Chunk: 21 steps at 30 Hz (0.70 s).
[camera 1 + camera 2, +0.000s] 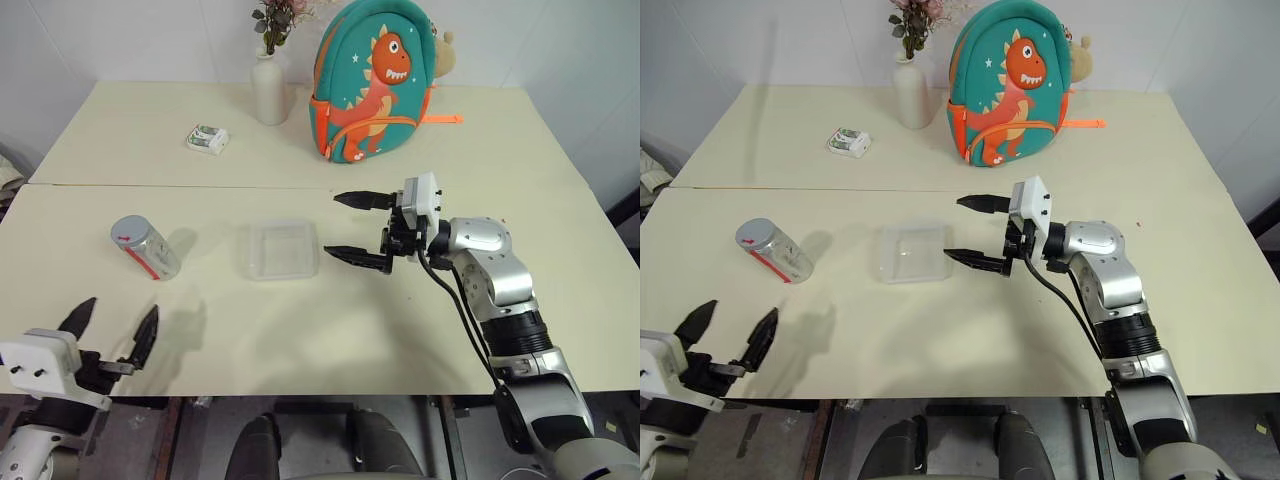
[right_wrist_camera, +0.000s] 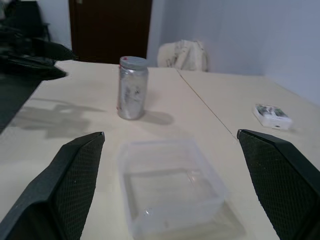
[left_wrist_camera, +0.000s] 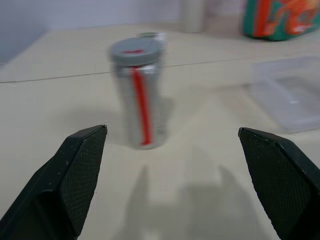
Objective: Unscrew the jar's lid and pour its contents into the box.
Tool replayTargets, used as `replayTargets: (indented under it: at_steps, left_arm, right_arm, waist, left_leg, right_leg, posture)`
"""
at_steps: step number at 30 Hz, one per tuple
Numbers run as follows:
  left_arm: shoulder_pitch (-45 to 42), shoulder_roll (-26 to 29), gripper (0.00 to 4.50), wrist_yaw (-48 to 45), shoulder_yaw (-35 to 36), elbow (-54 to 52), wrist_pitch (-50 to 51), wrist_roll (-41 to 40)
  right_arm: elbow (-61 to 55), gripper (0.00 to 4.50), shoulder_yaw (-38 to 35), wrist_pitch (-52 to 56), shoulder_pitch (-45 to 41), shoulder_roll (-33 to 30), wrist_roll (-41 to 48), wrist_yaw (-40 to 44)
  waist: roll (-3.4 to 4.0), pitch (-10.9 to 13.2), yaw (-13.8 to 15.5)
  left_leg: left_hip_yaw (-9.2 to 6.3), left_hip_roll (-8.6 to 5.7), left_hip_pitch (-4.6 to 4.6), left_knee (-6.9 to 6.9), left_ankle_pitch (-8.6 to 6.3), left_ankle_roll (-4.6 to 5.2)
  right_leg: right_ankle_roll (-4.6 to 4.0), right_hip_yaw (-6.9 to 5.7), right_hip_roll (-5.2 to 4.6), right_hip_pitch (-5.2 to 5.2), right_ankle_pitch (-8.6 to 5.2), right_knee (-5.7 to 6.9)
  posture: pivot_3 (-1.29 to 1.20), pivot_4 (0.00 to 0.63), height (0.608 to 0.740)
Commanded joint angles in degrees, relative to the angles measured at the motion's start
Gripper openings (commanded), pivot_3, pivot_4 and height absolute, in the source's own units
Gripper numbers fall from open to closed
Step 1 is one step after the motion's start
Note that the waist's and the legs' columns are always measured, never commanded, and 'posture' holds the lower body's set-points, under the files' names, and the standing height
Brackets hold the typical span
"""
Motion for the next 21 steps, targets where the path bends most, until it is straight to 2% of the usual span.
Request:
replayTargets:
  at_steps: [1,7,10,21]
  left_arm:
    - [-5.92,4.01,4.48,0.26,1.02,5.76,0.52,-0.51]
    - [-15.43,9.41,4.48,-0.06,-1.64,16.35,0.01,3.13]
    - [-18.51,9.81,4.48,0.76,-1.28,19.18,0.35,2.48]
    - [-21.56,12.69,4.48,-3.73,-3.87,23.49,-0.59,3.24]
  right_arm:
    - [-1.73,4.50,-0.79,0.23,-2.69,0.23,1.58,0.63]
    - [-3.24,4.50,-1.17,0.29,-2.44,0.37,1.84,-0.10]
    - [-5.01,4.50,-1.18,0.64,-1.14,0.77,2.11,-1.22]
    - [-8.55,4.50,-1.34,1.62,0.74,1.95,2.55,-5.14]
  waist:
    - [0.00,0.00,-0.06]
    - [-0.08,-0.05,-0.30]
    - [-0.08,-0.05,-0.31]
    - [-0.09,-0.06,-0.20]
  left_leg:
    - [0.00,0.00,0.00,0.04,0.00,0.01]
    - [0.07,0.02,0.02,0.02,0.02,0.03]
    - [0.07,0.06,0.02,-0.08,-0.01,-0.01]
    - [0.12,0.12,0.01,-0.41,-0.05,-0.07]
  right_leg:
    - [-0.02,0.00,0.00,0.01,0.04,0.01]
    - [0.09,0.05,0.01,-0.03,0.21,0.04]
    - [0.77,0.03,0.03,-0.10,0.58,0.11]
    - [0.77,0.01,0.08,-0.20,0.56,-0.01]
  posture:
    - [0.00,0.150,0.740]
    - [0.00,0.150,0.740]
    - [0.00,0.150,0.740]
    - [0.00,0.150,0.740]
